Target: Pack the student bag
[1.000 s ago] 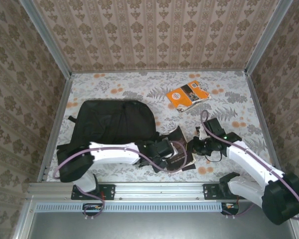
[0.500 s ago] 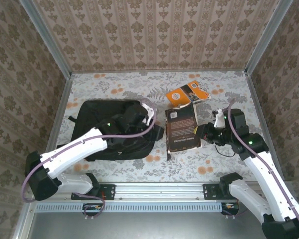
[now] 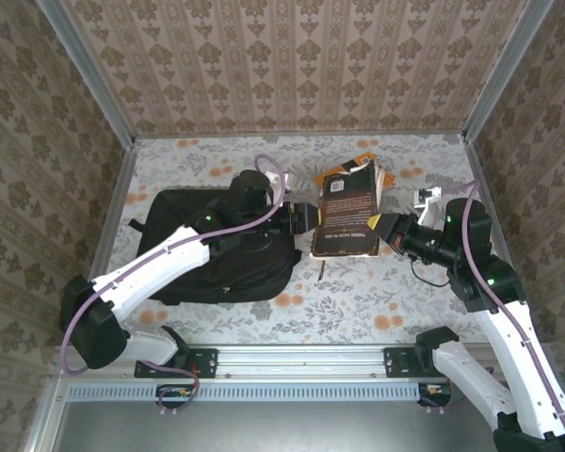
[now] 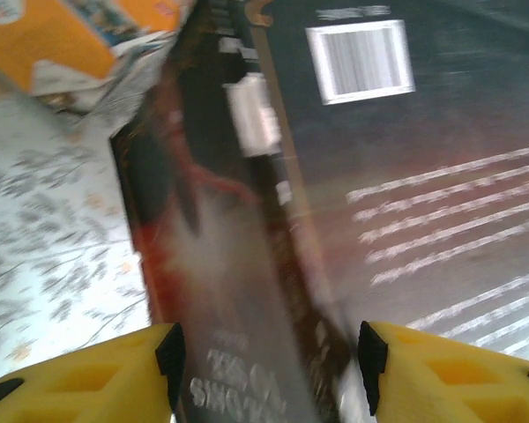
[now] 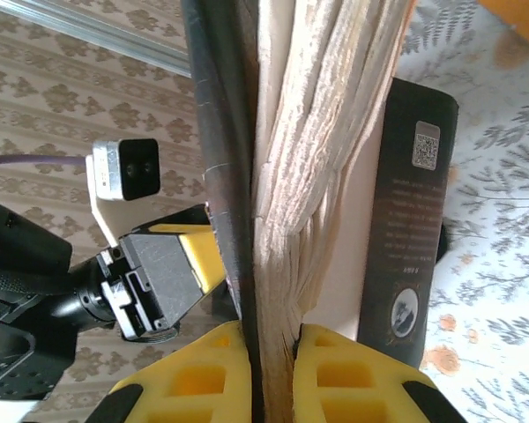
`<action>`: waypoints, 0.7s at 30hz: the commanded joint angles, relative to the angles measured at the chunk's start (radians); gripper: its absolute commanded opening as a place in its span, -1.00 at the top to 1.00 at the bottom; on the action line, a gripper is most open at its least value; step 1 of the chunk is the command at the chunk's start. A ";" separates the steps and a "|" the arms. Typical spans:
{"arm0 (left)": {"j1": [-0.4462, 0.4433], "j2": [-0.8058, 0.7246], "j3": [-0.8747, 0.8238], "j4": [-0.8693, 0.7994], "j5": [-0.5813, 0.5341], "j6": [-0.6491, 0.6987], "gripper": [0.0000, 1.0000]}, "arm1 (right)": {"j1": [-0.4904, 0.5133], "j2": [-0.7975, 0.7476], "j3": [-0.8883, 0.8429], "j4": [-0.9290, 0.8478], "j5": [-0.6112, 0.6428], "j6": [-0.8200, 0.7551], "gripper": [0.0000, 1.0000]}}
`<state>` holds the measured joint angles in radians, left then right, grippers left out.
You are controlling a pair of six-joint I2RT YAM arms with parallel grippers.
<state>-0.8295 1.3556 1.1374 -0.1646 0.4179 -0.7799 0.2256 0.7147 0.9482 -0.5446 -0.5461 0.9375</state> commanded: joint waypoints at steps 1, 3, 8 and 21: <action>-0.004 0.004 0.017 0.204 0.120 -0.083 -0.17 | 0.007 -0.016 -0.028 0.176 -0.104 0.087 1.00; -0.003 -0.003 0.009 0.250 0.137 -0.105 -0.21 | 0.007 -0.013 -0.036 0.178 -0.105 0.084 1.00; -0.004 -0.037 0.000 0.267 0.129 -0.110 -0.22 | 0.007 -0.024 -0.055 0.184 -0.097 0.086 1.00; -0.012 -0.098 -0.062 0.458 0.122 -0.195 1.00 | 0.006 -0.020 -0.030 0.030 0.069 0.001 0.08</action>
<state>-0.8310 1.3235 1.0744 0.2245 0.5514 -0.9874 0.2272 0.7086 0.8719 -0.4603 -0.5583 0.9897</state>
